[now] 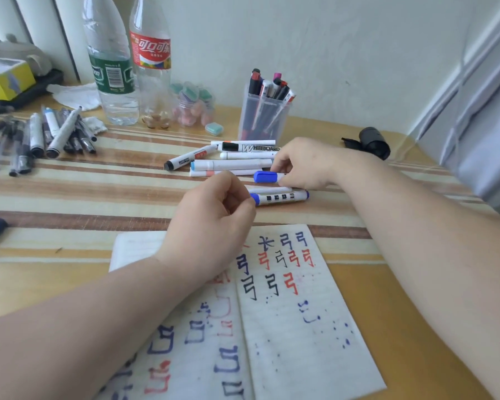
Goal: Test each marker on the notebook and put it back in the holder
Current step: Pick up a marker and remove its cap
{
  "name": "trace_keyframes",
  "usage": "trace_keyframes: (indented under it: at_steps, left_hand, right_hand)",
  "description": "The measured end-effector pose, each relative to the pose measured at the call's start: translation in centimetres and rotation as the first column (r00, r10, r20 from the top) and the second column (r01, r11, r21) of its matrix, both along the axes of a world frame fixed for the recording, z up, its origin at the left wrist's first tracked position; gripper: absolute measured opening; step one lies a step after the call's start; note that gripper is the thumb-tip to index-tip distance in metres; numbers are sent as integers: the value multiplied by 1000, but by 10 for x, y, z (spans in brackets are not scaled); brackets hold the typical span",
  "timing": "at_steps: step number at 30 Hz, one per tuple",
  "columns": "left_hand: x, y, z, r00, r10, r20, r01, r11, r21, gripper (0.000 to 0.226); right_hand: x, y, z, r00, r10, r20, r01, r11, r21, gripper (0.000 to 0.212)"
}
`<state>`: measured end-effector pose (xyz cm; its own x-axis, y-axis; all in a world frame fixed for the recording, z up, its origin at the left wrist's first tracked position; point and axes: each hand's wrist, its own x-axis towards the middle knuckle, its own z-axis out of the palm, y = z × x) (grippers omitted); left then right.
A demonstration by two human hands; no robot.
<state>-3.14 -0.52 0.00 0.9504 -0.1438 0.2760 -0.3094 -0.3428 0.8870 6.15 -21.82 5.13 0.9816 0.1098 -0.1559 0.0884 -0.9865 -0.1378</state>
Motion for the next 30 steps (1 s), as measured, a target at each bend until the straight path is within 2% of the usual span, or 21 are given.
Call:
trace_keyframes:
  at_steps: [3, 5, 7, 11, 13, 14, 16, 17, 18, 20, 21, 23, 25, 26, 29, 30]
  left_hand:
    - [0, 0, -1, 1000, 2, 20, -2, 1000, -1, 11]
    - [0, 0, -1, 999, 13, 50, -14, 1000, 9, 9]
    - [0, 0, -2, 995, 26, 95, -27, 999, 16, 13]
    - [-3, 0, -4, 980, -18, 196, 18, 1000, 1, 40]
    - [-5, 0, -4, 971, -101, 217, 92, 994, 53, 53]
    - [-7, -1, -4, 961, -169, 218, 147, 982, 115, 52]
    - [-11, -2, -3, 917, -336, 216, 280, 926, 254, 31]
    - [-12, -2, -3, 888, -401, 225, 329, 896, 297, 24]
    - [-14, -2, -2, 866, -433, 251, 348, 881, 320, 23]
    - [-15, -3, -2, 845, -436, 309, 331, 881, 337, 26]
    - [-15, -3, -1, 838, -436, 327, 321, 880, 351, 26]
    - [-16, -6, -2, 842, -439, 314, 310, 870, 383, 28]
    - [-17, -7, -2, 854, -450, 259, 331, 856, 397, 25]
    - [-18, -6, -1, 852, -469, 233, 360, 847, 391, 21]
    - [-20, -5, 5, 823, -536, 187, 455, 821, 345, 25]
    - [-20, -5, 7, 819, -541, 191, 461, 819, 342, 27]
  right_hand:
    - [-5, -3, 7, 994, 0, 111, -7, 998, 58, 18]
    - [-19, -4, 17, 973, -37, 226, -1, 986, 167, 11]
    - [-44, -3, 26, 964, -54, 260, -18, 963, 269, 12]
    - [-107, 5, 27, 975, 89, 202, -134, 966, 220, 26]
    - [-131, 7, 21, 989, 107, 104, -133, 948, 289, 25]
    - [-141, 5, 17, 992, 104, 70, -122, 929, 349, 22]
    - [-151, 0, 8, 992, 106, 66, -124, 871, 474, 18]
    - [-154, -2, 4, 994, 93, 62, -112, 812, 572, 18]
    - [-155, -7, -1, 996, 68, 52, -85, 712, 697, 19]
    - [-156, -13, -9, 1000, 12, -2, -3, 400, 917, 23]
    - [-156, -13, -12, 1000, -4, -20, 20, 243, 970, 24]
    - [-154, -7, -17, 1000, -28, -8, 8, -6, 1000, 18]
    - [-151, 7, -24, 999, -39, 1, -7, -159, 987, 13]
    - [-150, 13, -27, 999, -47, 27, -34, -151, 988, 11]
    - [-150, 27, -37, 970, -90, 224, -210, 148, 966, 2]
    - [-150, 30, -38, 965, -85, 249, -231, 179, 956, 5]
